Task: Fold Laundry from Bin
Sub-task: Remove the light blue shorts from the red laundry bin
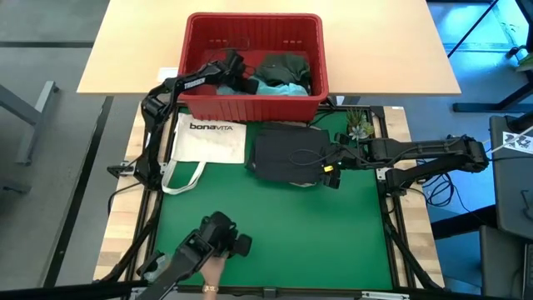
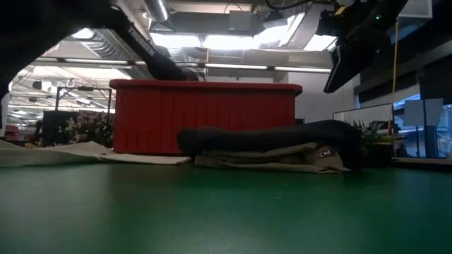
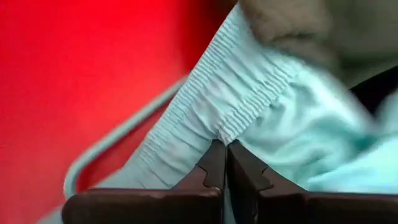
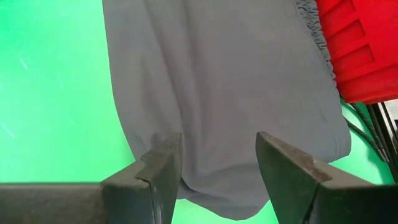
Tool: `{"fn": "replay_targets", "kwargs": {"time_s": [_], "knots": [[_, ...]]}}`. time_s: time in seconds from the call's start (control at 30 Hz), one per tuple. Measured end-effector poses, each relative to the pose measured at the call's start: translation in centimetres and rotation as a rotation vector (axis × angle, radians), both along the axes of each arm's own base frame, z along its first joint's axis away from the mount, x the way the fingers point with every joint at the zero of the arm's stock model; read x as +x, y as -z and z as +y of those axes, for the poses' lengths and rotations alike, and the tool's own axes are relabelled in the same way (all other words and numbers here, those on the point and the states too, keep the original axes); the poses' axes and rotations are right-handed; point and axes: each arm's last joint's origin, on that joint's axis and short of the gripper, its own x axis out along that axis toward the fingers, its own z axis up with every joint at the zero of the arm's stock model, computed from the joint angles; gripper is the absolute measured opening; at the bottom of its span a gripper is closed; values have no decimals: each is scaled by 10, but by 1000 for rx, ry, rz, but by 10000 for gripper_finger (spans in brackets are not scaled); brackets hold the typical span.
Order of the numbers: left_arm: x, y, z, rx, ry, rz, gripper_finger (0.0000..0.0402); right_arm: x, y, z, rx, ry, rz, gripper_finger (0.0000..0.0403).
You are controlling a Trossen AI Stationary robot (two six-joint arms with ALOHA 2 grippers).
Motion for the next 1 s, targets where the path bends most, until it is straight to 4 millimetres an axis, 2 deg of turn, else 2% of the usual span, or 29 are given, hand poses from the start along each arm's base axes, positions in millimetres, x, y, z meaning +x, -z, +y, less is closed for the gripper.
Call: {"fn": "replay_targets", "kwargs": {"time_s": [0.1,0.33,0.6,0.83,1.0], "knots": [[0,-25,1,61,8,-59,2,0,0,0,-1,-1,0,202],[5,-65,6,146,26,-141,1,0,0,0,-1,-2,1,202],[12,-95,8,210,47,-205,0,0,0,0,-1,-2,1,202],[14,-112,9,215,61,-281,0,0,0,0,-1,-3,2,202],[17,-138,8,259,91,-353,0,0,0,0,-1,-2,2,202]]}}
